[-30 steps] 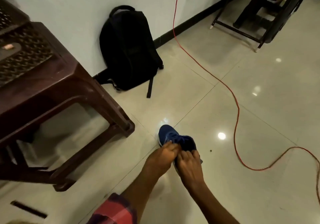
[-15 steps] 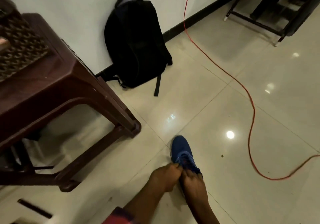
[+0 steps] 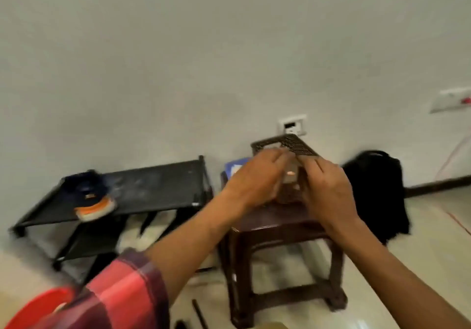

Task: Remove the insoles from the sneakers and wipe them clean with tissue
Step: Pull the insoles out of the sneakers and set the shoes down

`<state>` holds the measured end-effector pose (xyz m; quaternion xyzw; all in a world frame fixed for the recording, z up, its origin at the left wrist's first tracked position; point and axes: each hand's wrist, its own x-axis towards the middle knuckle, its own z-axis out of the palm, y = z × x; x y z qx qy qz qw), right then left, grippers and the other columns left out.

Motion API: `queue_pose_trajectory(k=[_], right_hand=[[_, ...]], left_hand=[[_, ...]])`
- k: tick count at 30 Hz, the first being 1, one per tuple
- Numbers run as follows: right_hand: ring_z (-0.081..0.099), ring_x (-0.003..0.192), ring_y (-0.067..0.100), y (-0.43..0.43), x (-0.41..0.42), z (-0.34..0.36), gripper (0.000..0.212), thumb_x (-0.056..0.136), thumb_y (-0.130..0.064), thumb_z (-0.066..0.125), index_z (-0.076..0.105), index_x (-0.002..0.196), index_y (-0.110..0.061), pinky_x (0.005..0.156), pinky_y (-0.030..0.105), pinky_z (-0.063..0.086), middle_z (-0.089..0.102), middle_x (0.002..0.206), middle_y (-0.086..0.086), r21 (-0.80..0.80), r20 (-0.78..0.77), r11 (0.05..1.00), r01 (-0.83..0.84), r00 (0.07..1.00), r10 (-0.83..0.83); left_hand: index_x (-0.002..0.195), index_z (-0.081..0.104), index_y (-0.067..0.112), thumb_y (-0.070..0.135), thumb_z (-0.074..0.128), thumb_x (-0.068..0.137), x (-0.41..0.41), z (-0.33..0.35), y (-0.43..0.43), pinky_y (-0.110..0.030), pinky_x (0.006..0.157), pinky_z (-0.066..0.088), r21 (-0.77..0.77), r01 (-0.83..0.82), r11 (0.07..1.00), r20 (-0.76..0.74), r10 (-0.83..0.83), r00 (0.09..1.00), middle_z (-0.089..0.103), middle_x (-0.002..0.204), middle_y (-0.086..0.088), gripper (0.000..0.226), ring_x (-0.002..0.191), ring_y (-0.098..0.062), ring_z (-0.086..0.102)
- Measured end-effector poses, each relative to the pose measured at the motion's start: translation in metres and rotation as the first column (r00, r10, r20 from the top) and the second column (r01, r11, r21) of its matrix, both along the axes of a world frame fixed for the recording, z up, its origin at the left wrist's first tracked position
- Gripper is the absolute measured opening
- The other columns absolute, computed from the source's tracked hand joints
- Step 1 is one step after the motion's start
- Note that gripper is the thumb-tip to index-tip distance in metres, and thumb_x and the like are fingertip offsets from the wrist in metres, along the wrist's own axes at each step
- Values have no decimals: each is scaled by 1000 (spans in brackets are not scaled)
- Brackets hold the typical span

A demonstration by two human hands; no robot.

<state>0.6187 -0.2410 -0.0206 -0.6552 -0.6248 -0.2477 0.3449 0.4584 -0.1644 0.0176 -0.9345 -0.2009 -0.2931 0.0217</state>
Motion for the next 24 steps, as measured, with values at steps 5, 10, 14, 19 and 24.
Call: queue_pose_trajectory(k=[5, 10, 14, 19, 24], right_hand=[[65, 93, 37, 88, -196, 63, 37, 85, -8, 68, 63, 122, -6, 72, 44, 56, 68, 107, 15, -44, -63, 935, -352, 935, 349], [54, 118, 32, 158, -363, 40, 47, 92, -18, 56, 46, 137, -10, 88, 48, 52, 54, 131, 12, -404, -114, 733, -547, 825, 553], [54, 118, 32, 200, -435, 9, 51, 86, -19, 63, 46, 133, -11, 89, 48, 52, 51, 132, 10, -563, -180, 583, -586, 775, 606], [57, 117, 30, 229, -474, -13, 73, 80, -27, 72, 33, 142, -19, 87, 47, 54, 51, 136, 7, -561, -221, 540, -628, 742, 634], [63, 100, 25, 229, -483, -12, 42, 84, -18, 70, 42, 113, -23, 78, 46, 55, 59, 115, 2, -517, -268, 552, -655, 736, 622]], left_hand=[[137, 58, 10, 19, 65, 91, -223, 60, 40, -46, 102, 49, 73, -448, 891, 35, 446, 894, 61, 136, -12, 47, 125, -34, 55], [149, 39, 16, 38, 64, 90, -385, 15, 82, -51, 108, 41, -17, -805, 593, -297, 766, 570, 41, 154, -8, 68, 141, -33, 37], [141, 40, 16, 33, 68, 86, -438, -30, 108, -47, 93, 53, -156, -869, 470, -413, 768, 490, 50, 139, -8, 64, 128, -33, 50], [123, 46, 17, 17, 65, 88, -478, -55, 120, -44, 77, 55, -280, -816, 506, -286, 767, 574, 58, 115, -6, 39, 101, -30, 64], [119, 52, 18, 13, 63, 92, -484, -57, 123, -34, 77, 52, -270, -767, 581, -236, 733, 638, 60, 115, -4, 30, 100, -24, 63]])
